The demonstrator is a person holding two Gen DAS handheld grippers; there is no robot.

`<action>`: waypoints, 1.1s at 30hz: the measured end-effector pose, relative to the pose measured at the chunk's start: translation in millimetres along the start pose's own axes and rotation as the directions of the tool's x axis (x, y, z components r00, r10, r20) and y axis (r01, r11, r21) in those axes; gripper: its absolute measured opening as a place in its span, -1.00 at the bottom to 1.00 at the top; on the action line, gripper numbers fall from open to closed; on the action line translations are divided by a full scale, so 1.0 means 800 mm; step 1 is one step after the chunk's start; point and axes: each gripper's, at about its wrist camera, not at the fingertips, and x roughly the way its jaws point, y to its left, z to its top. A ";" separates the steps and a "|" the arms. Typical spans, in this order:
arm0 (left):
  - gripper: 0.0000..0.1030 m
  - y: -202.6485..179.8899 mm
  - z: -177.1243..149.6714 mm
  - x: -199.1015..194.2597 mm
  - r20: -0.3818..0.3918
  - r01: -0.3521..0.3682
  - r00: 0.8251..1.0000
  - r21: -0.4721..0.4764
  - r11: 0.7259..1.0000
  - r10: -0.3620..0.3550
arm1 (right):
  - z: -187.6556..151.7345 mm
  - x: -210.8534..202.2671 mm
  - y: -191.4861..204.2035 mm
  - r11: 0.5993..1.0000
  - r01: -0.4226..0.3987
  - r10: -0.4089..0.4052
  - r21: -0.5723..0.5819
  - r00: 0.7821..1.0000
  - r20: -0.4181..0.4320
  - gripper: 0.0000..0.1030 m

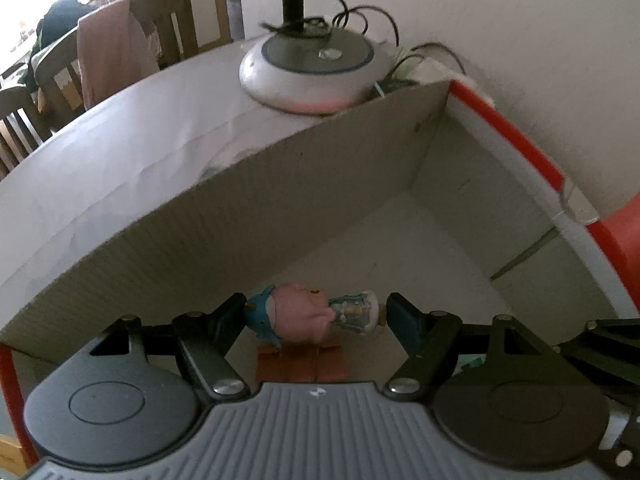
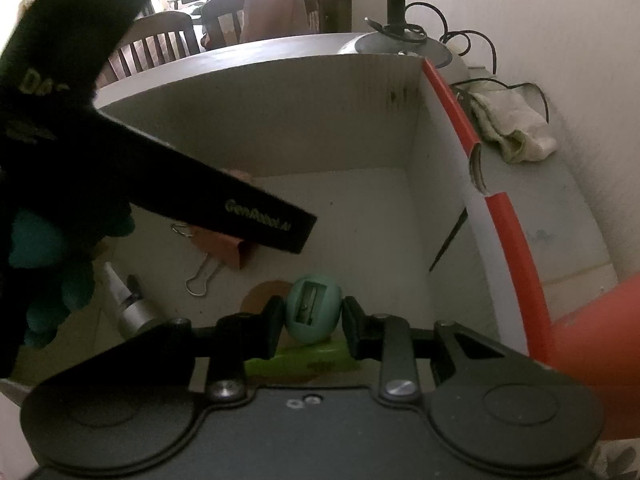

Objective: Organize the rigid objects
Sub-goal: 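Open both tools to drop the pig and sharpener into the box, then withdraw both tools from the box toward the remaining items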

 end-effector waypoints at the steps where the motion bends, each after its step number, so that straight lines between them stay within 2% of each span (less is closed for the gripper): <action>1: 0.48 0.000 -0.001 0.003 -0.009 -0.002 1.000 -0.001 1.000 0.002 | 0.000 0.000 0.000 1.000 -0.001 0.001 0.000 1.000 -0.001 -0.39; 3: 0.49 0.001 -0.003 0.008 -0.031 -0.005 1.000 -0.005 1.000 0.005 | 0.002 0.000 -0.002 1.000 -0.004 0.004 0.006 1.000 -0.002 -0.37; 9: 0.49 0.004 -0.005 0.008 -0.027 0.003 1.000 -0.017 1.000 -0.004 | 0.005 0.004 -0.005 1.000 -0.006 0.006 0.012 1.000 -0.011 -0.31; 15: 0.48 0.000 -0.006 0.003 -0.025 -0.010 1.000 -0.008 1.000 0.010 | 0.003 0.001 -0.003 1.000 -0.002 0.002 0.012 1.000 -0.007 -0.12; 19: 0.48 0.001 -0.008 -0.006 -0.016 -0.002 1.000 -0.005 1.000 0.002 | 0.003 -0.007 -0.002 1.000 -0.006 0.006 0.008 1.000 0.004 -0.09; 21: 0.48 0.003 -0.009 -0.013 -0.006 0.005 1.000 -0.007 1.000 -0.005 | 0.003 -0.011 0.000 1.000 -0.008 0.008 0.004 1.000 0.009 -0.08; 25: 0.48 0.008 -0.012 -0.027 0.016 0.010 1.000 -0.027 1.000 -0.010 | 0.002 -0.022 0.001 1.000 -0.013 0.014 -0.001 1.000 0.026 0.10; 33: 0.48 0.021 -0.024 -0.080 0.096 0.021 0.995 -0.061 0.998 -0.015 | 0.002 -0.054 0.005 0.999 -0.041 0.041 0.001 0.996 0.078 0.23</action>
